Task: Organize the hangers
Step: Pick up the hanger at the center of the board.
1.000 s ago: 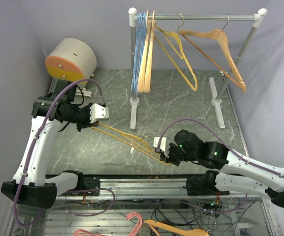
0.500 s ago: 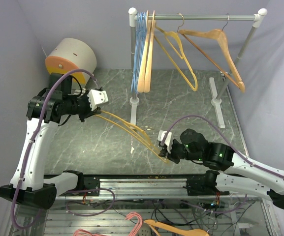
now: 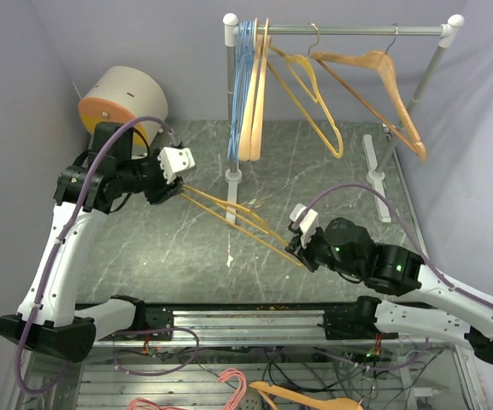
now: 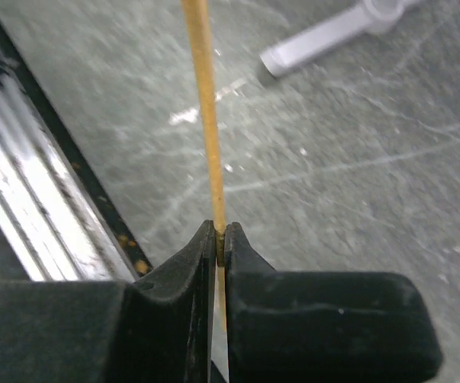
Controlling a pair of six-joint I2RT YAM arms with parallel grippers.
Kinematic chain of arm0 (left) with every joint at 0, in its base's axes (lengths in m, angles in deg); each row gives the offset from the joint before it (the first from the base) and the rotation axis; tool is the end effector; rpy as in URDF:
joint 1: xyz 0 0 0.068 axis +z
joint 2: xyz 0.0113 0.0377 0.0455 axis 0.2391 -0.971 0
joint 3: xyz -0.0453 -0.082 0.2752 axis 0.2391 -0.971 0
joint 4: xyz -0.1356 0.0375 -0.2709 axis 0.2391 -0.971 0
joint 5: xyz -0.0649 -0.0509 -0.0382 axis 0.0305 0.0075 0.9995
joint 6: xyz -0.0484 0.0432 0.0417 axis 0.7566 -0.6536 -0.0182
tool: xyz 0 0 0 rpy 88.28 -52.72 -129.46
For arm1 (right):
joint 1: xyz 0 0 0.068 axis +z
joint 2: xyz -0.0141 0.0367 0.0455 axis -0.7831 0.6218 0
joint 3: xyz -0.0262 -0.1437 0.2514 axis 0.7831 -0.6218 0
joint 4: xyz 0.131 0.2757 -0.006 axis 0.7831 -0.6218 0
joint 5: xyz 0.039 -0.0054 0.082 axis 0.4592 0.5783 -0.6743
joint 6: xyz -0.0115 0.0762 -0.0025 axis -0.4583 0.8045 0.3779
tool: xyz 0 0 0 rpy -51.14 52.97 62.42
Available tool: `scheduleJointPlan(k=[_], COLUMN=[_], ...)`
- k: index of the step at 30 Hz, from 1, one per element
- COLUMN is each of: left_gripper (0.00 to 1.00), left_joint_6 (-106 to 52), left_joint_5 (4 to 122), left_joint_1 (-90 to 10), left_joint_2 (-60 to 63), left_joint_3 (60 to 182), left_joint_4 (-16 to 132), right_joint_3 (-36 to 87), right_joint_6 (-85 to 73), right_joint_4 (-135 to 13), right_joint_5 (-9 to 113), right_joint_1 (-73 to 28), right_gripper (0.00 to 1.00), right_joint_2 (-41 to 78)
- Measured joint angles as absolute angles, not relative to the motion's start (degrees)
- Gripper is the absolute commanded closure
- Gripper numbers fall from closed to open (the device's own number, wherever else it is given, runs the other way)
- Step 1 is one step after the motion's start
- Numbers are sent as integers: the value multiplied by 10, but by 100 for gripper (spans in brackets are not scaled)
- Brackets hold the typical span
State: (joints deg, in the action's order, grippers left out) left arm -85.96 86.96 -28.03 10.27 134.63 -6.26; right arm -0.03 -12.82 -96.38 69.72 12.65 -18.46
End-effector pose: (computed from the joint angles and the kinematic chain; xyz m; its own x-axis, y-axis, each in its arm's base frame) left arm 0.2424 -0.0975 0.4355 -0.0207 0.6451 -0.7639 0.8842 0.3684 0.2871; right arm 0.1073 0.1945 0.3295 -0.2200 -0.4549 -0.8630 -0.8168 0.5695 -0.0920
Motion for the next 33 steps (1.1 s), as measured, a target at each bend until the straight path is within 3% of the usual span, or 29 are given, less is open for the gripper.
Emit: scheduleJointPlan(k=[1, 2, 12, 25, 33], left_gripper=[2, 1, 1, 1, 1], left_joint_6=[-848, -834, -768, -742, -810], left_joint_5=[871, 881, 906, 824, 911], left_joint_1=[-283, -291, -322, -322, -323], left_joint_2=[104, 104, 112, 142, 164], left_joint_3=[1343, 1339, 1317, 1329, 1249], left_joint_4=[-51, -42, -16, 5, -11], right_joint_3=[0, 2, 53, 142, 142], right_joint_6=[-120, -113, -72, -60, -61], right_joint_4=[-964, -955, -988, -1100, -1111], right_joint_5=[695, 690, 719, 786, 789], right_joint_1=[127, 129, 134, 134, 134], right_gripper=[100, 100, 100, 100, 100], right_joint_2=[-192, -199, -209, -188, -181])
